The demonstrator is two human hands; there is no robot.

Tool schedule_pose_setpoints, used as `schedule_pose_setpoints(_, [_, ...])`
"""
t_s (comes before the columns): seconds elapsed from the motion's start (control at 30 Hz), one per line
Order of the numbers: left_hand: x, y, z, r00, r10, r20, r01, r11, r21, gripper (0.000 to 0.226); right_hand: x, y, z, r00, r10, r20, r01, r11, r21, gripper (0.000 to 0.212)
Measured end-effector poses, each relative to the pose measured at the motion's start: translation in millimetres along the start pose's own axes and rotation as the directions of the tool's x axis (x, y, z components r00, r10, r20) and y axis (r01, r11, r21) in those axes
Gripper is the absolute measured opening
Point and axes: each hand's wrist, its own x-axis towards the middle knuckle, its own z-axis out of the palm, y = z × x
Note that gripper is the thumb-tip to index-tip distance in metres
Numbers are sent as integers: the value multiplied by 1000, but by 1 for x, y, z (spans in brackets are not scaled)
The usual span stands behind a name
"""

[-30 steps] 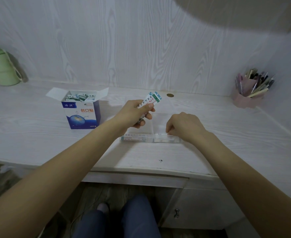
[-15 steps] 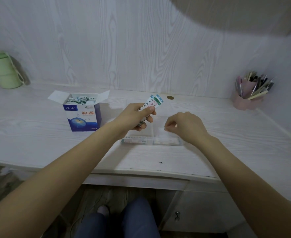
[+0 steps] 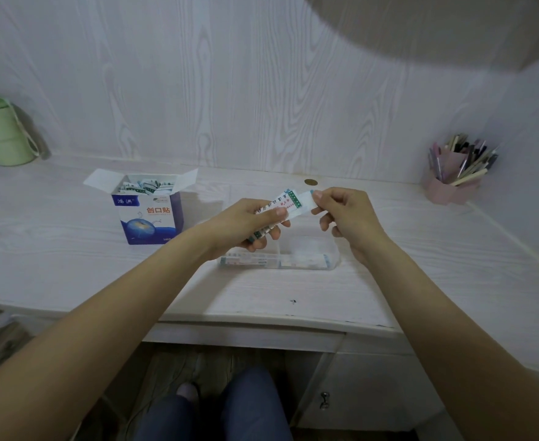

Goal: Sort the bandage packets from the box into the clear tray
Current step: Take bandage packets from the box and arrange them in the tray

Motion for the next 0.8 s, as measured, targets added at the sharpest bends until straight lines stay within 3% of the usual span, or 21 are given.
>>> schedule_pose_setpoints(0.13, [-2,-4,-3,1000,-7,-15,7,1000,-15,23,-2,3,-1,999,4,-42,-3,1000,30,14])
schedule_pose_setpoints(0.27, [-2,-6,-4,999,-24,-22,23,999,-23,23,-3,3,0,1000,-2,7,2,998,56,3])
schedule_pose_setpoints(0.4, [-1,-6,-6,999,-25,-36,24,1000,-17,23,-4,3,-2,999,-10,42,7,997,76,13])
schedule_pose_setpoints(0.7, [-1,-13,-11,935,5,-353,-29,998,-63,20,-4,20,-17,990,74,-120,-90,987,-135,10])
schedule_pose_setpoints(0.8, [-1,-11,-14,902,23,-431,-73,992,-101,20,-4,27,-25,993,67,-100,-93,955,-280,9])
